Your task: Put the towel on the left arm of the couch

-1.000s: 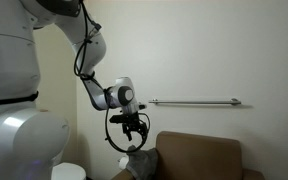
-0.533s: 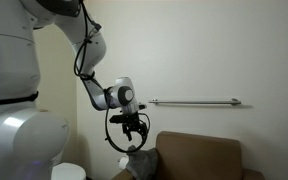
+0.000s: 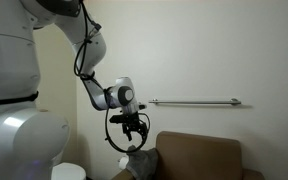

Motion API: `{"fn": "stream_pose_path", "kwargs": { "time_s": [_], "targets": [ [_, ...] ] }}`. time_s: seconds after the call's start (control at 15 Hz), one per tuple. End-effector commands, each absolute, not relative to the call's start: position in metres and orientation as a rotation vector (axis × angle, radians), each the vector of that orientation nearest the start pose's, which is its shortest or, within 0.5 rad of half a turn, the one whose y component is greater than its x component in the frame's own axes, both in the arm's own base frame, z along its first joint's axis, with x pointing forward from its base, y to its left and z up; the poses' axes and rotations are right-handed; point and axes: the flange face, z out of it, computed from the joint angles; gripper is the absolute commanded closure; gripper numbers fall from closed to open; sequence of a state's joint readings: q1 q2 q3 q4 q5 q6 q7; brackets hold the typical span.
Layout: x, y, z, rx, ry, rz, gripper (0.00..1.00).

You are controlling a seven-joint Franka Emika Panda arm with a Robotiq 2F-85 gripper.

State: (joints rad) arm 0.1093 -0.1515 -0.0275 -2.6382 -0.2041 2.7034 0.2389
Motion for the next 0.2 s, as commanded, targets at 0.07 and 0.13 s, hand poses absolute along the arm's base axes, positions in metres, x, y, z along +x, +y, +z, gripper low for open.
{"fn": "stream_pose_path", "kwargs": {
  "time_s": [0.07,0.13],
  "targets": [
    [0.4396,0.0429,0.3179,-3.186,-0.030,-0.366,0.00],
    [0.4396,0.0429,0.3179,-3.186,-0.030,-0.366,0.00]
  ]
}}
